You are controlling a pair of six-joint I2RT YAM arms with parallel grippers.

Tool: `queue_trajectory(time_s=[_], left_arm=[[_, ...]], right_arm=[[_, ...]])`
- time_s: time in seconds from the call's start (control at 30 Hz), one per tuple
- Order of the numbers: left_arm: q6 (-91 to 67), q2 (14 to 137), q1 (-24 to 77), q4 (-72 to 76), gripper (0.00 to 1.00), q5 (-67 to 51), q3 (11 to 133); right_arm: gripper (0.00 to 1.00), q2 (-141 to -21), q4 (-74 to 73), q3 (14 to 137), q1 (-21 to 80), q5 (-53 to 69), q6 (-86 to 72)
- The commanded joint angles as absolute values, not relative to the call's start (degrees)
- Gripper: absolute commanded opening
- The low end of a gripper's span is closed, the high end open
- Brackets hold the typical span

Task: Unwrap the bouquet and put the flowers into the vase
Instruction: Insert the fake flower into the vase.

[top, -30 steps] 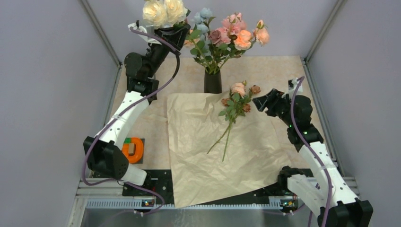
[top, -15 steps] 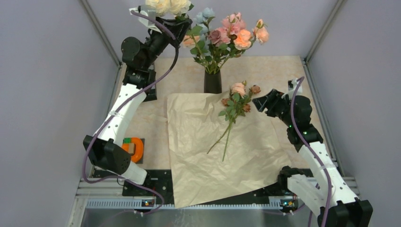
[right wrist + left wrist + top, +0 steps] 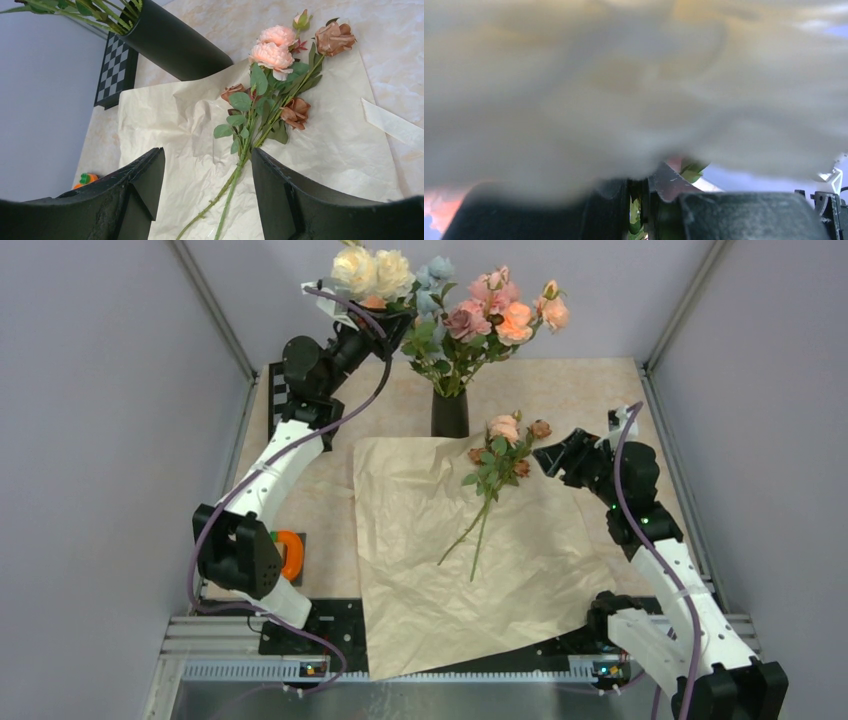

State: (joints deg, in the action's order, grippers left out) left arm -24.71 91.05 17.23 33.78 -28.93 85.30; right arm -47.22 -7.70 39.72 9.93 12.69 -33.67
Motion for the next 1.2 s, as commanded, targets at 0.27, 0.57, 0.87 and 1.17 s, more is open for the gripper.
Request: queue_trajectory(time_s=[0.27, 0.57, 0.87, 1.17], left_arm=[[-22.96, 90.3, 17.14, 46.74, 0.0, -30.41, 75.34], [-21.63, 92.28, 17.31, 47.52, 0.0, -32.14, 74.01], [-20.5, 92.86, 17.49, 47.56, 0.0, -31.55, 73.33], [-18.43, 92.74, 17.57, 44.95, 0.03, -31.95, 72.49]], right_arm=[[0.65, -48.78, -4.6, 39.25, 9.09, 14.13, -33.99], [0.65, -49.04, -4.28, 38.77, 9.06, 14.15, -34.06], [0.65, -48.96, -4.49, 38.58, 8.97, 14.15, -34.09], [0.65, -48.96, -4.22, 38.09, 9.03, 14.22, -34.27]])
